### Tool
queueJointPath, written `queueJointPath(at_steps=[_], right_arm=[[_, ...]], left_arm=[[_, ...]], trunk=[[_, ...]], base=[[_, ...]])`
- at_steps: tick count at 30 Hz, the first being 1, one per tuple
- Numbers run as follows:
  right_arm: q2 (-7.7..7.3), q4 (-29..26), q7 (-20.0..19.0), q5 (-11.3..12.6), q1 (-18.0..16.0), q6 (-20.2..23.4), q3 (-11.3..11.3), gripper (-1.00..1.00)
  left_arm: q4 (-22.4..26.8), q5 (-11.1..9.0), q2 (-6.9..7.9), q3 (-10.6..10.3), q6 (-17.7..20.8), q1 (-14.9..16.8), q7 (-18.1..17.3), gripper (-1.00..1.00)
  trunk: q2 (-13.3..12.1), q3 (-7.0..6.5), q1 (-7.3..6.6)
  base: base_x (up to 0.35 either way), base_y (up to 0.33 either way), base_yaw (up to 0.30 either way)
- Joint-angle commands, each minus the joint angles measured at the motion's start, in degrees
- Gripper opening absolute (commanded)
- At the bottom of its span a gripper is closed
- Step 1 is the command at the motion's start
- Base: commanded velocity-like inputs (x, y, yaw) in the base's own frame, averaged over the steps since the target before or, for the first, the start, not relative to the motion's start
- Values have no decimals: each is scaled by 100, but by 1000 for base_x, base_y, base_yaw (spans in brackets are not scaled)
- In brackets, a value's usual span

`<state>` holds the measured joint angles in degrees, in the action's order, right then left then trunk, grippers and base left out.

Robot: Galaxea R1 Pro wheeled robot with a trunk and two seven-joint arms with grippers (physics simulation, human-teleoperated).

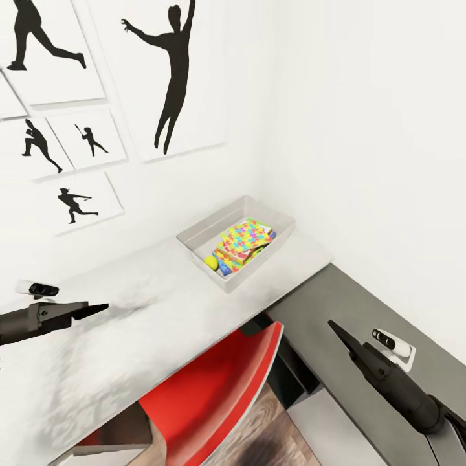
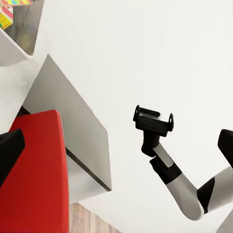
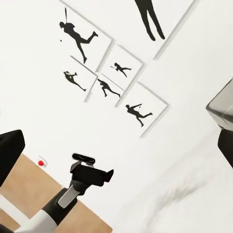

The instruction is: Put all the toys in the child's room - the three board games (two on the bed and one on the table), the two jigsaw puzzles on the table, and the tennis ball on the table - inside the toy box on the table in the child's room.

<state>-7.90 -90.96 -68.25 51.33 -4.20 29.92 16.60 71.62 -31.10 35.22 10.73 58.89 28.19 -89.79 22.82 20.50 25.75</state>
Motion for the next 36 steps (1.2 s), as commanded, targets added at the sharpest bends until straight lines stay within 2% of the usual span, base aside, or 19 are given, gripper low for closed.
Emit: queueJointPath(at_steps=[1,4,9,36], right_arm=[[-1,-1,-4,29,-2,50,3,100],[-1,-1,-4,30,-2,49,39,100],[-1,-1,-4,30,-2,49,71,100],[-1,-1,-4,26,-2,49,80,100]], left_arm=[[1,-1,2,48,61,-35,-21,100],[1,-7,2,257,61,-92,-21,100],[1,-10,2,393,61,-116,-21,100],[18,-11,-49,419,61,-138,-21,100]], trunk=[[10,0,3],[10,-29,3],[10,-77,3],[10,-335,3]], base=[[0,0,69],[0,0,69],[0,0,69],[0,0,69]])
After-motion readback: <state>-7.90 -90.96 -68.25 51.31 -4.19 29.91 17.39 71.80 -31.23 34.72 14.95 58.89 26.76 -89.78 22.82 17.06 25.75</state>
